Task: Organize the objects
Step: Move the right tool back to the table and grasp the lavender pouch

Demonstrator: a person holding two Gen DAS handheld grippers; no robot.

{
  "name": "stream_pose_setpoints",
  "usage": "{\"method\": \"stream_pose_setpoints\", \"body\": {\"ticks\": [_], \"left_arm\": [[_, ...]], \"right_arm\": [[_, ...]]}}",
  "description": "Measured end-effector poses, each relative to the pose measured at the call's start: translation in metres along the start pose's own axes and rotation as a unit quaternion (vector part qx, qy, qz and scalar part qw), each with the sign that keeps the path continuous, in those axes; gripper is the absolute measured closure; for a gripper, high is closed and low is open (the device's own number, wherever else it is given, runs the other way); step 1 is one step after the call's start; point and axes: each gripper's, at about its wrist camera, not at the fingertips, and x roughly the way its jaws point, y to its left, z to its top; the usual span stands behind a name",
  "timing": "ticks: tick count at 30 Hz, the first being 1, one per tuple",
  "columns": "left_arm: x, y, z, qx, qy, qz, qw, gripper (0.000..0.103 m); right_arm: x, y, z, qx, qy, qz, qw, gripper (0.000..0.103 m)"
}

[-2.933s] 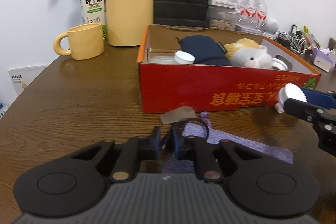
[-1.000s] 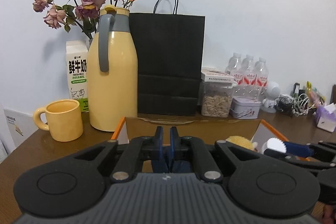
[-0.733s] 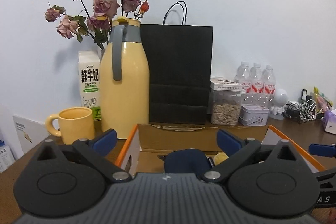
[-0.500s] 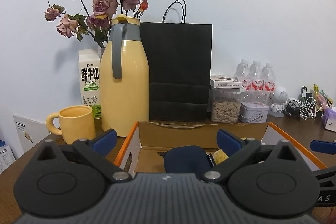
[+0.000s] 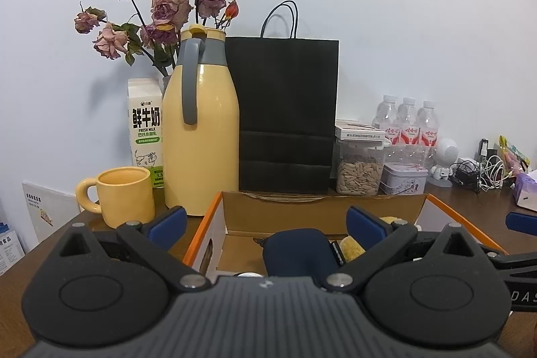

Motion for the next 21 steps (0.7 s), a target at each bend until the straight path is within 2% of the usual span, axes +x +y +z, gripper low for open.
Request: {"method": "stream_pose_setpoints", "body": {"ticks": [10,21], "left_arm": [[-0.017,0.006,-0.014,0.001,0.014,0.014,0.9998,0.000],[-0.048,0.020,-0.032,-0.008,0.033,0.025,0.9991,0.000]], "right_arm": [[-0.017,0.000,-0.005,-0.002,-0.011,-0.003,1.000,0.000],[-0.052,-0.001,-0.024,-0.012,0.000,-0.006,1.000,0.000]]}}
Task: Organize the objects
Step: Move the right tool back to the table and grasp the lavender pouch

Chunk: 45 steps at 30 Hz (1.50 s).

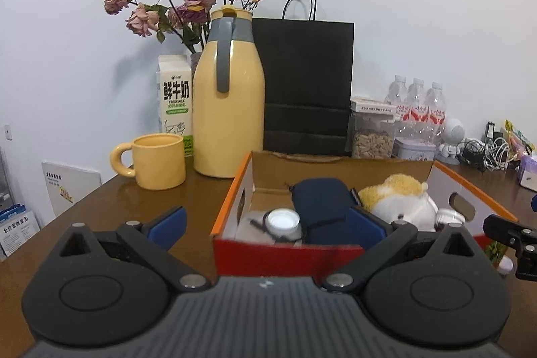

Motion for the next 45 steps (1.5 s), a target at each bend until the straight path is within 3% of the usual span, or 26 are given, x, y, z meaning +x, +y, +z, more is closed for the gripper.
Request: {"method": "stream_pose_setpoints", "body": {"ticks": [8,13,22,30,34,45], "left_arm": [[-0.028,0.020,-0.015,0.003,0.040,-0.004,0.9992,0.000],[-0.051,0.041,-0.022,0.007,0.058,0.000,0.9983,0.000],[-0.101,0.098,-0.038,-0.008,0.086,0.041,0.9954,0.000],[-0.133,0.137,-0.047,-0.031,0.096,0.064,0.9928,0.000],[-0.133,0.146,-0.049,-0.041,0.102,0.067,0.9917,0.000],[-0.127,0.133,-0.055,-0.033,0.109,0.029,0.9931,0.000]], "right_arm": [[-0.027,0.017,-0.014,-0.030,0.025,0.027,0.999,0.000],[-0.040,0.040,-0.022,-0.058,0.063,0.103,0.991,0.000],[-0.035,0.090,-0.030,-0.093,0.139,0.222,0.961,0.000],[-0.002,0.113,-0.034,-0.107,0.209,0.256,0.938,0.000],[-0.002,0.112,-0.033,-0.101,0.209,0.256,0.938,0.000],[-0.020,0.099,-0.028,-0.070,0.187,0.264,0.944,0.065]]}}
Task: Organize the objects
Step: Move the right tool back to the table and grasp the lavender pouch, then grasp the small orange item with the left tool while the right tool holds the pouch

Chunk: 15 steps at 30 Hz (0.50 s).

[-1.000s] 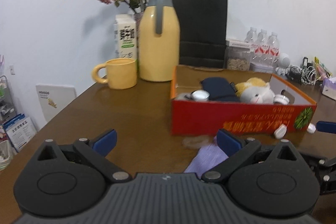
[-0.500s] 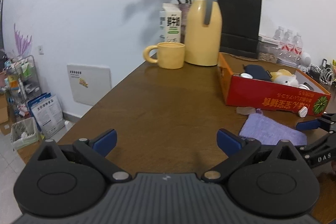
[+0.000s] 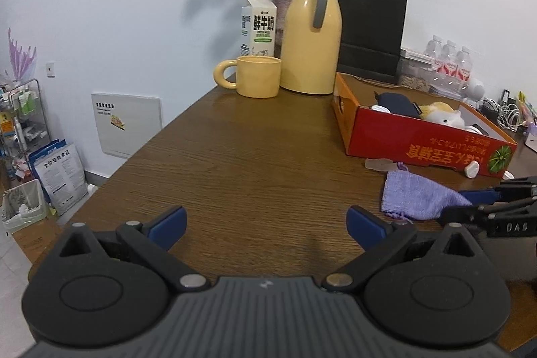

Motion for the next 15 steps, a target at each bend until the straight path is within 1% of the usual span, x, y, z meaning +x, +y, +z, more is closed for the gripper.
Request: {"method": "stream_pose_setpoints", "body": {"ticks": [1,3,4,6,15], "left_arm": [[0.000,-0.001,0.000,0.001,0.001,-0.003,1.0000,0.000],[0.000,-0.005,0.002,0.005,0.000,-0.010,0.9999,0.000],[0.000,-0.008,0.003,0.008,-0.001,-0.014,0.9999,0.000],[0.000,-0.015,0.004,0.014,-0.003,-0.022,0.9996,0.000],[0.005,-0.051,0.009,0.049,0.001,-0.058,0.9971,0.000]], "right_arm": [[-0.002,-0.001,0.001,0.001,-0.005,0.000,1.000,0.069],[-0.006,-0.002,0.003,0.002,-0.011,0.002,1.000,0.087],[-0.007,-0.002,0.004,0.001,-0.013,0.000,1.000,0.091],[-0.011,-0.001,0.005,-0.002,-0.020,-0.002,1.000,0.097],[-0.032,-0.001,0.009,-0.009,-0.064,-0.027,0.998,0.097]]}}
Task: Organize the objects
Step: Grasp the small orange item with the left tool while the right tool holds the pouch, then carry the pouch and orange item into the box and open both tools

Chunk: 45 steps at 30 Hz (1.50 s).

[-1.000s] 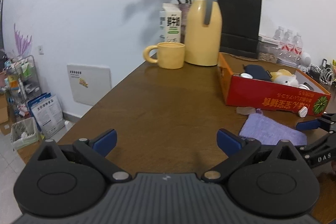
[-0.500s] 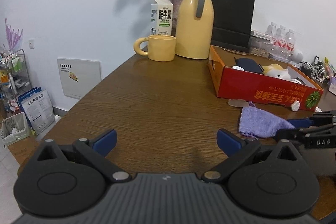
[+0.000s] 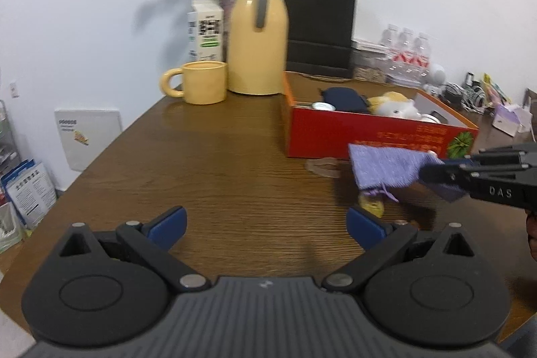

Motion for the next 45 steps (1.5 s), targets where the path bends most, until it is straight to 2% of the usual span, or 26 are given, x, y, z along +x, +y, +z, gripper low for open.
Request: {"method": "stream_pose_setpoints", "body": {"ticks": [7,15,17,19,22,24,25,36,45], "left_arm": [[0.012,-0.045,0.001,0.041,0.013,-0.032,0.9986,0.000],[0.033,-0.095,-0.007,0.078,0.035,-0.049,0.9951,0.000],[0.038,-0.104,-0.009,0.084,0.041,-0.052,0.9942,0.004],[0.044,-0.111,-0.010,0.088,0.050,-0.052,0.9935,0.011],[0.052,-0.119,-0.013,0.089,0.062,-0.055,0.9926,0.041],[0.054,-0.122,-0.015,0.085,0.067,-0.062,0.9921,0.084],[0.054,-0.124,-0.015,0.085,0.066,-0.066,0.9920,0.088],[0.046,-0.134,0.002,0.096,0.024,-0.063,0.9931,0.089],[0.047,-0.136,0.042,0.087,-0.036,-0.064,0.9935,0.089]], "right_arm": [[-0.017,-0.016,-0.009,0.011,-0.016,-0.019,1.000,0.097],[-0.042,-0.041,-0.028,0.027,-0.032,-0.039,0.998,0.097],[-0.048,-0.047,-0.031,0.031,-0.037,-0.042,0.998,0.097],[-0.054,-0.052,-0.035,0.032,-0.042,-0.046,0.998,0.097],[-0.060,-0.056,-0.038,0.024,-0.050,-0.057,0.997,0.097],[-0.065,-0.059,-0.039,0.025,-0.056,-0.057,0.996,0.097],[-0.066,-0.060,-0.040,0.026,-0.059,-0.057,0.996,0.097],[-0.071,-0.065,-0.037,0.029,-0.081,-0.055,0.995,0.097],[-0.075,-0.067,-0.011,0.028,-0.121,-0.069,0.990,0.097]]}}
